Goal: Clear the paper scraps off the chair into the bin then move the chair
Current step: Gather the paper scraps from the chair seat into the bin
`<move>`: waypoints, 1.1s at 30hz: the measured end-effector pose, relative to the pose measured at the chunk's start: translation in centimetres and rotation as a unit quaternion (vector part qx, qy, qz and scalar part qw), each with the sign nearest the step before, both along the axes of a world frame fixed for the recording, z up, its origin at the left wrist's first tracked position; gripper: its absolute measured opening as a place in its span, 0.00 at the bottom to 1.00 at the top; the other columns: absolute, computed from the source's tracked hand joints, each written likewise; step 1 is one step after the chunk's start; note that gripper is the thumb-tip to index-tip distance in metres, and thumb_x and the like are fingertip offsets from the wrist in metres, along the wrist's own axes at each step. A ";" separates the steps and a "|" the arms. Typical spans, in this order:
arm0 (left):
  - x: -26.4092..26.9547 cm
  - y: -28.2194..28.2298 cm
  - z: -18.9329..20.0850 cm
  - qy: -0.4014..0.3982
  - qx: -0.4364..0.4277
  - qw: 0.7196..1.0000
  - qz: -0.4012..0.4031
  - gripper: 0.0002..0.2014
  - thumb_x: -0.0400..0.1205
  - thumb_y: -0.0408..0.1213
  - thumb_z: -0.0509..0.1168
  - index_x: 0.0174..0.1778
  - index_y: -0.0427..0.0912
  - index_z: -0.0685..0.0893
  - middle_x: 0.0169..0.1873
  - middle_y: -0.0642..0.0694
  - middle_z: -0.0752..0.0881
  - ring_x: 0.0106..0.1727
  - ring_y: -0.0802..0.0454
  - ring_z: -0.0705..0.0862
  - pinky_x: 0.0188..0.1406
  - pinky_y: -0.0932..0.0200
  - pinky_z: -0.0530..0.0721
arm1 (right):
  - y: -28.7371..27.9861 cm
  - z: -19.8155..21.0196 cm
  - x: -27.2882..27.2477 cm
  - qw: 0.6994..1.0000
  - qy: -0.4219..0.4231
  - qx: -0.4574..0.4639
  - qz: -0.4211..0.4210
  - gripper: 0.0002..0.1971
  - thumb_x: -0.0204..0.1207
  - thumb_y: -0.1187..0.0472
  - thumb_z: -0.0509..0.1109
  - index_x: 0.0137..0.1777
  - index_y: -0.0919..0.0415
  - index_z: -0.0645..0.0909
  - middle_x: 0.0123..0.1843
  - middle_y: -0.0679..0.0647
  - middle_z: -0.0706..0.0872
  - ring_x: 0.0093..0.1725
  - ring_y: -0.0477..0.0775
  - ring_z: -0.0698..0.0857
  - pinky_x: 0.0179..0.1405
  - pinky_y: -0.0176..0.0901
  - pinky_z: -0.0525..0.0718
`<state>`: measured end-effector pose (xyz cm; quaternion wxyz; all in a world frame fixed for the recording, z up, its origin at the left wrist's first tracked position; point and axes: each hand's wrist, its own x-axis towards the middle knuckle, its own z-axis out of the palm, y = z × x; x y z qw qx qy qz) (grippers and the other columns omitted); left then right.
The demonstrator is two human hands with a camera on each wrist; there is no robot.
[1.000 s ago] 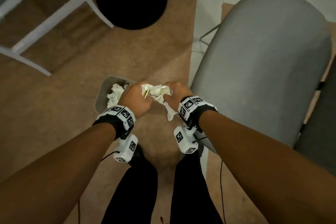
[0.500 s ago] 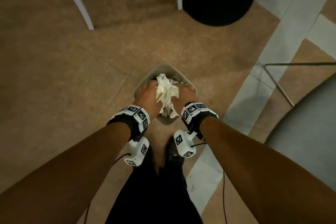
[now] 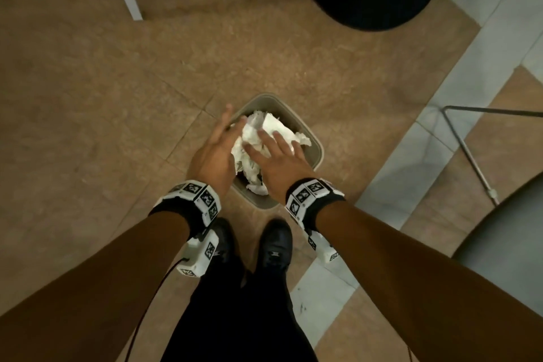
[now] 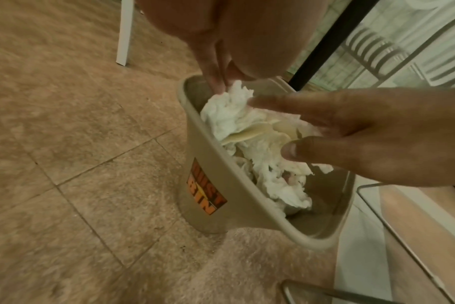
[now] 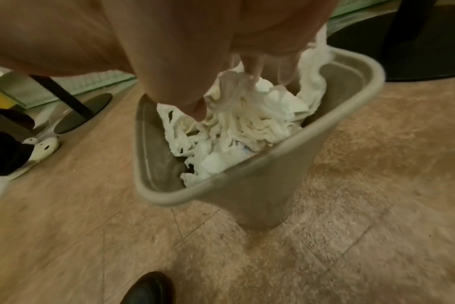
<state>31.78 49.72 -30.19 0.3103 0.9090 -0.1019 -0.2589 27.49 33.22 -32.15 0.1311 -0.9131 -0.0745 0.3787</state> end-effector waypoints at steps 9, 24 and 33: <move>-0.3 1.2 -3.9 -0.052 0.070 0.988 0.124 0.23 0.80 0.30 0.65 0.73 0.40 0.74 0.68 0.37 0.72 0.55 0.37 0.82 0.47 0.46 0.84 | 0.6 -5.1 2.2 0.988 0.151 -0.030 0.027 0.38 0.82 0.44 0.62 0.87 0.38 0.45 0.89 0.51 0.36 0.87 0.69 0.36 0.82 0.72 0.56; -0.9 4.2 -4.6 0.047 0.032 0.990 0.126 0.21 0.84 0.47 0.64 0.71 0.43 0.78 0.60 0.42 0.82 0.54 0.43 0.83 0.58 0.50 0.82 | 0.3 -7.5 2.8 0.982 0.181 -0.036 0.030 0.30 0.84 0.42 0.57 0.85 0.35 0.54 0.89 0.50 0.36 0.87 0.69 0.36 0.83 0.71 0.47; -2.6 8.3 7.3 0.180 0.094 0.977 0.057 0.14 0.82 0.46 0.68 0.35 0.47 0.73 0.42 0.42 0.83 0.48 0.39 0.83 0.50 0.52 0.77 | -3.2 7.4 2.3 0.986 0.071 0.053 -0.140 0.29 0.80 0.45 0.65 0.81 0.36 0.67 0.90 0.52 0.49 0.87 0.62 0.54 0.85 0.58 0.60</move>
